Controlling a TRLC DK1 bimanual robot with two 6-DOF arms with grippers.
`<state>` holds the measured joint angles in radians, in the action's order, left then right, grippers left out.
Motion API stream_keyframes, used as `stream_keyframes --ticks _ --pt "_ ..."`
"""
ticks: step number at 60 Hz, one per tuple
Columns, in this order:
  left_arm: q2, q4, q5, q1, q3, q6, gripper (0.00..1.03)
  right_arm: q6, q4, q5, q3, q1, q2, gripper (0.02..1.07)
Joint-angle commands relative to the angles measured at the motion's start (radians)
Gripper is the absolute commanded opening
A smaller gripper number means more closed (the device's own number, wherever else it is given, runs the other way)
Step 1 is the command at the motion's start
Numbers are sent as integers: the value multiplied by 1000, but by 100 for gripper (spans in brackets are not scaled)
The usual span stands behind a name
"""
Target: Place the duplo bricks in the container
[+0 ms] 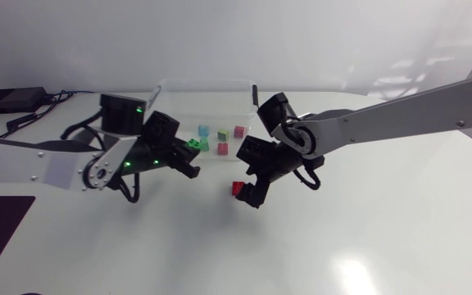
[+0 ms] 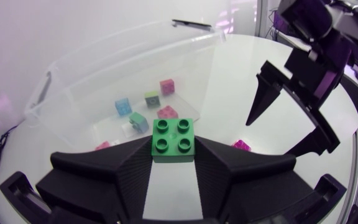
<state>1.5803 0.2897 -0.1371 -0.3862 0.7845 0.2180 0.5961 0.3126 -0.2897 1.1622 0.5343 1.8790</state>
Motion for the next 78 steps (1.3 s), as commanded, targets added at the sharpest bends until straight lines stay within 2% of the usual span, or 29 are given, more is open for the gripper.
stream_keyframes --ticks 1,16,21,28,32,38,58,76,78 --pt "-106 -32 -15 30 -53 18 16 50 39 -11 33 13 45 102" --pt "-292 -124 -33 87 -41 18 16 85 128 -28 117 32 114 101" --pt "-318 -150 -35 104 -16 18 16 90 149 -28 131 33 127 94" --pt "-324 -162 -42 136 25 18 17 93 171 -28 142 32 146 73" --pt "-315 -159 -44 148 52 18 17 97 180 -28 140 32 154 50" --pt "-267 -133 -44 155 107 9 17 94 177 -28 128 33 152 23" --pt "69 -72 -42 170 398 -52 17 14 192 -17 25 35 -83 21" --pt "339 -63 1 170 627 -58 18 -56 261 12 54 36 -236 21" --pt "365 -63 4 171 647 -58 20 -67 258 24 48 39 -231 25"
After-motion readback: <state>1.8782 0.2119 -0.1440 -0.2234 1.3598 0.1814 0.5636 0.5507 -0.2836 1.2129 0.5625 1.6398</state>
